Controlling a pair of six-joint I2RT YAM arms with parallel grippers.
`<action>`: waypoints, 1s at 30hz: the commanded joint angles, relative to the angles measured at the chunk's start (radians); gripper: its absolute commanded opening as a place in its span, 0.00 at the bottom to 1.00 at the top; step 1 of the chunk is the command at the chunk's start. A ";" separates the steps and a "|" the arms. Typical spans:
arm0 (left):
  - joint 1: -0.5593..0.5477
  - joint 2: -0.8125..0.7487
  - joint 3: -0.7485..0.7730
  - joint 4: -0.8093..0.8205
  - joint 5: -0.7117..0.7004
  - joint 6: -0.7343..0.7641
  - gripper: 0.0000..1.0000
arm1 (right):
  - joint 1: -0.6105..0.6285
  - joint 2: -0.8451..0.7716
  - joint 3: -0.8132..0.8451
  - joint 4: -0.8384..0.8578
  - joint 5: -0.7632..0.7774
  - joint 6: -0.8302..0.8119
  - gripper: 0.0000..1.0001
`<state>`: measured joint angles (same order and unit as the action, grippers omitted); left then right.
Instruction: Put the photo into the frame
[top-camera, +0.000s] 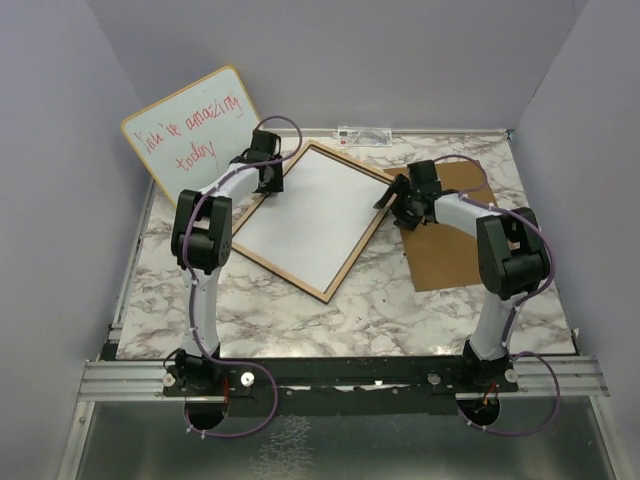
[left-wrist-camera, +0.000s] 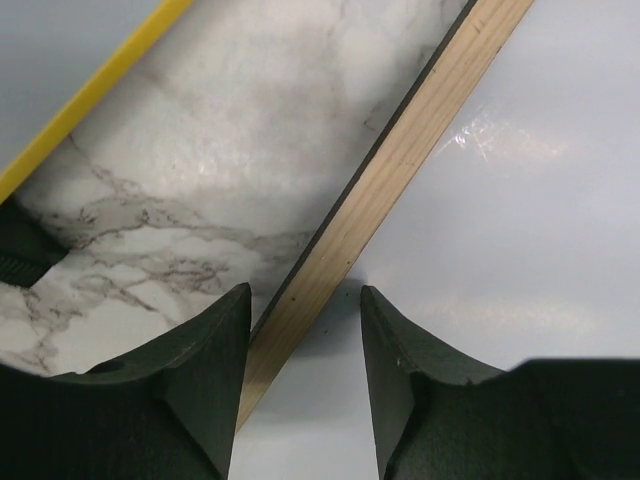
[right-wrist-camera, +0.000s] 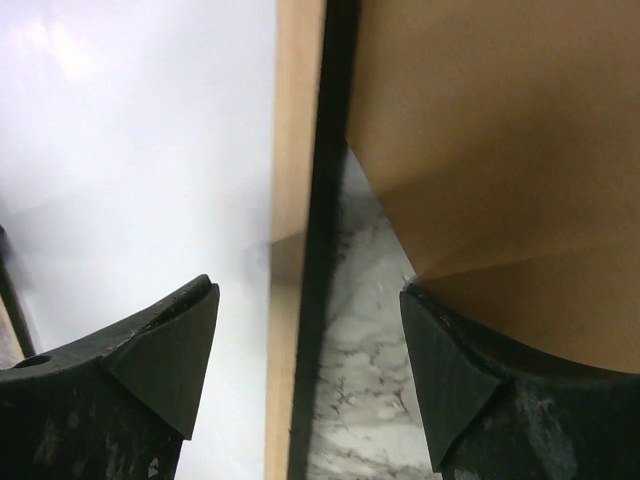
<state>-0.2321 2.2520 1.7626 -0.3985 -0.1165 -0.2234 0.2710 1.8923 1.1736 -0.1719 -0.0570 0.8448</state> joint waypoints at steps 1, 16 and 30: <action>0.000 -0.102 -0.126 -0.028 0.035 -0.032 0.47 | -0.014 0.095 0.051 0.071 -0.081 -0.048 0.79; 0.002 -0.314 -0.360 0.016 0.216 -0.018 0.43 | -0.013 0.136 0.070 0.352 -0.538 -0.165 0.76; 0.002 -0.511 -0.627 0.003 0.284 -0.067 0.45 | -0.006 0.167 0.121 0.224 -0.449 -0.180 0.75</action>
<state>-0.2058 1.8095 1.1683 -0.4294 0.0273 -0.2398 0.2306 2.0521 1.2579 0.0952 -0.4751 0.6605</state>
